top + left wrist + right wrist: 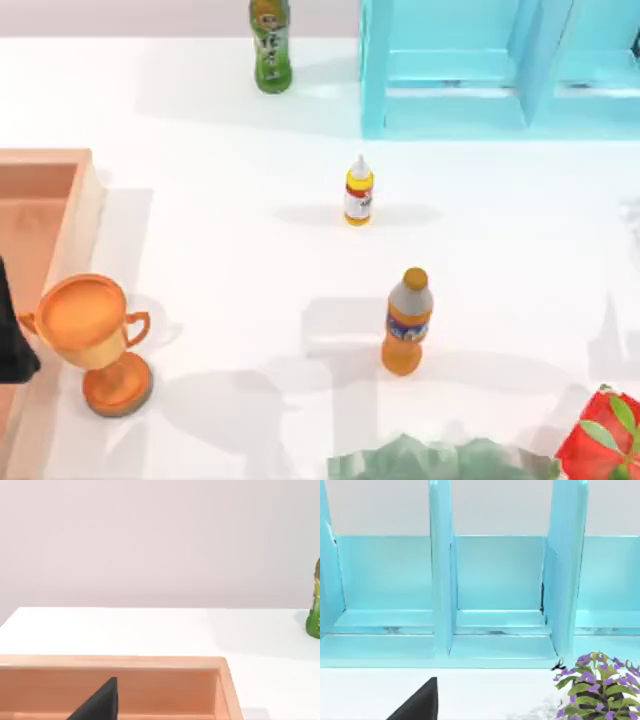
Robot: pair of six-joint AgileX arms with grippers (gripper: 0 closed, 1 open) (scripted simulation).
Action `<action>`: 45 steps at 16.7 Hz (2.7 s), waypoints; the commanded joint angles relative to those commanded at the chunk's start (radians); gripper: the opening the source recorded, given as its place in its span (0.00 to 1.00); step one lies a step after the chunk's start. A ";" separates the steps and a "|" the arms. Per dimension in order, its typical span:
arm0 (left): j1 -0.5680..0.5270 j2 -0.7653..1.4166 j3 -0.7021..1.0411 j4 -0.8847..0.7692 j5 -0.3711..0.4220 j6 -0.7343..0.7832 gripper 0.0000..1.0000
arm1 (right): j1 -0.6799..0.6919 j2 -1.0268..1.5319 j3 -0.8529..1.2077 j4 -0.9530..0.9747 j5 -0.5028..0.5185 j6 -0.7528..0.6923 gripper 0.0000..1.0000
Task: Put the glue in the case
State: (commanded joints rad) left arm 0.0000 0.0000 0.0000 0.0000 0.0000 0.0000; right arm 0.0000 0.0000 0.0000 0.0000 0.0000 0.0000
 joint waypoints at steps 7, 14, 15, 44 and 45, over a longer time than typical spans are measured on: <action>-0.092 0.155 0.124 0.013 -0.062 -0.077 1.00 | 0.000 0.000 0.000 0.000 0.000 0.000 1.00; -0.388 0.794 0.496 0.033 -0.266 -0.290 1.00 | 0.000 0.000 0.000 0.000 0.000 0.000 1.00; -0.434 0.917 0.555 0.035 -0.300 -0.321 1.00 | 0.000 0.000 0.000 0.000 0.000 0.000 1.00; -0.752 2.278 1.341 0.202 -0.565 -0.469 1.00 | 0.000 0.000 0.000 0.000 0.000 0.000 1.00; -0.755 2.310 1.367 0.209 -0.565 -0.470 1.00 | 0.000 0.000 0.000 0.000 0.000 0.000 1.00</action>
State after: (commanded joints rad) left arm -0.7549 2.3097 1.3667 0.2085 -0.5655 -0.4697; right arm 0.0000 0.0000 0.0000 0.0000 0.0000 0.0000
